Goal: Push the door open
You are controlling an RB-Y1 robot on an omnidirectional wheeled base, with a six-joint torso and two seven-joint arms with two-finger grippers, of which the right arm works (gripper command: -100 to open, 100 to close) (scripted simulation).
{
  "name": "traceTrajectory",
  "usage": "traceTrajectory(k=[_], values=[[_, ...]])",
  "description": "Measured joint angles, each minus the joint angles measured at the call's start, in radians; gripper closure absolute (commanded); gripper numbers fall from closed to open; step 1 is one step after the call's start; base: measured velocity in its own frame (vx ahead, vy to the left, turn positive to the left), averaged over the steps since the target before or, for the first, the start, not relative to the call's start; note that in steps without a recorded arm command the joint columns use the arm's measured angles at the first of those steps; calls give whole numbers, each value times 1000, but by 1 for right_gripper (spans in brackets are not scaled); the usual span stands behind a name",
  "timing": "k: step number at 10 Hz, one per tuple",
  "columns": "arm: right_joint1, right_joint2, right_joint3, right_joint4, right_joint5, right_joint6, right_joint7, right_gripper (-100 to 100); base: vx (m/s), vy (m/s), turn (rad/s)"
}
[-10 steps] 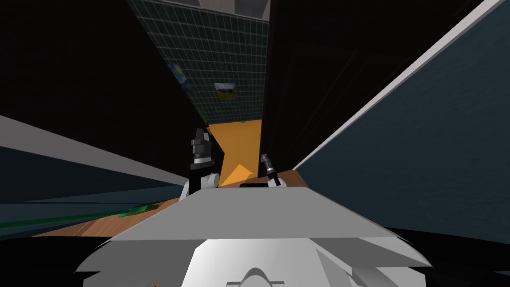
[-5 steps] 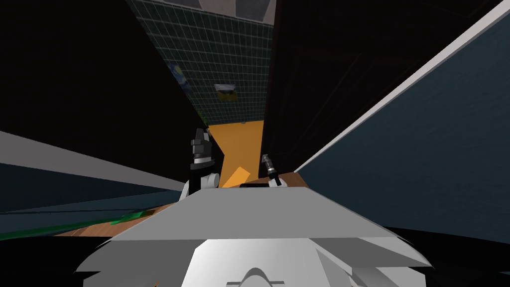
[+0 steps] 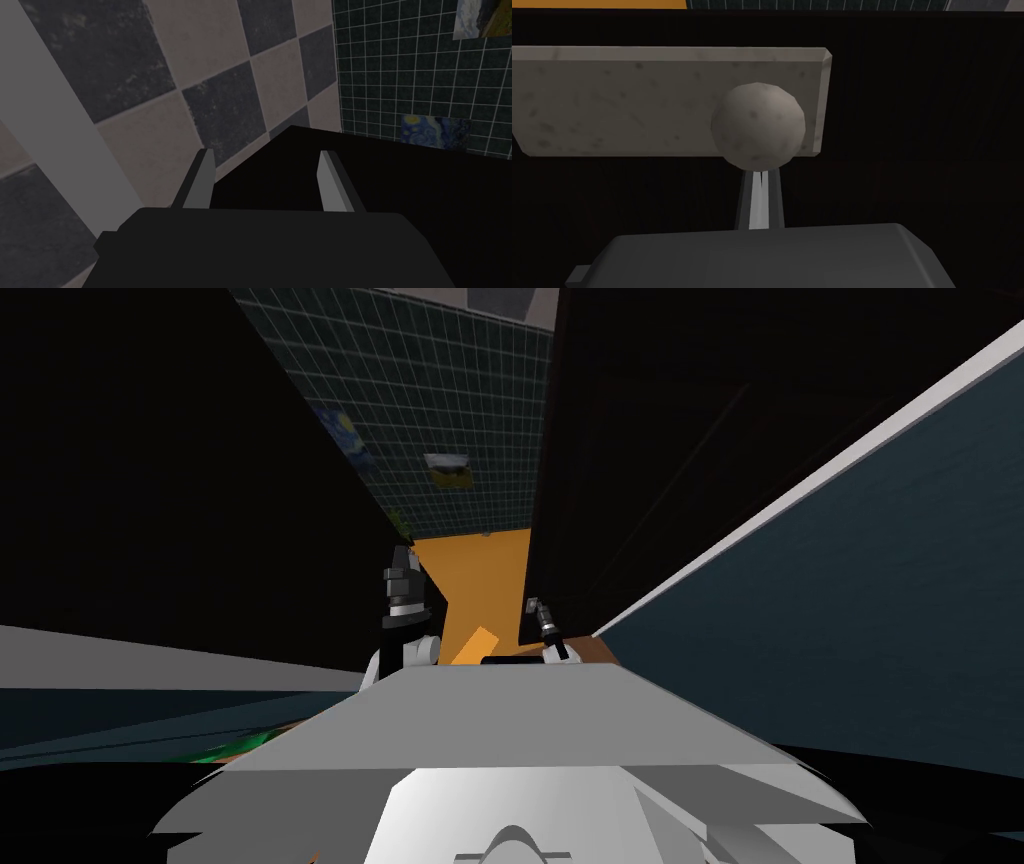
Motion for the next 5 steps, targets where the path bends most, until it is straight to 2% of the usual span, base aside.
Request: traceTrajectory(k=[2, 5], values=[[-2, -14, 0, -1, -2, 3, -2, -100, -177, 9, -38], [-2, -13, 2, -4, -4, 10, -6, -100, -211, 17, -32]])
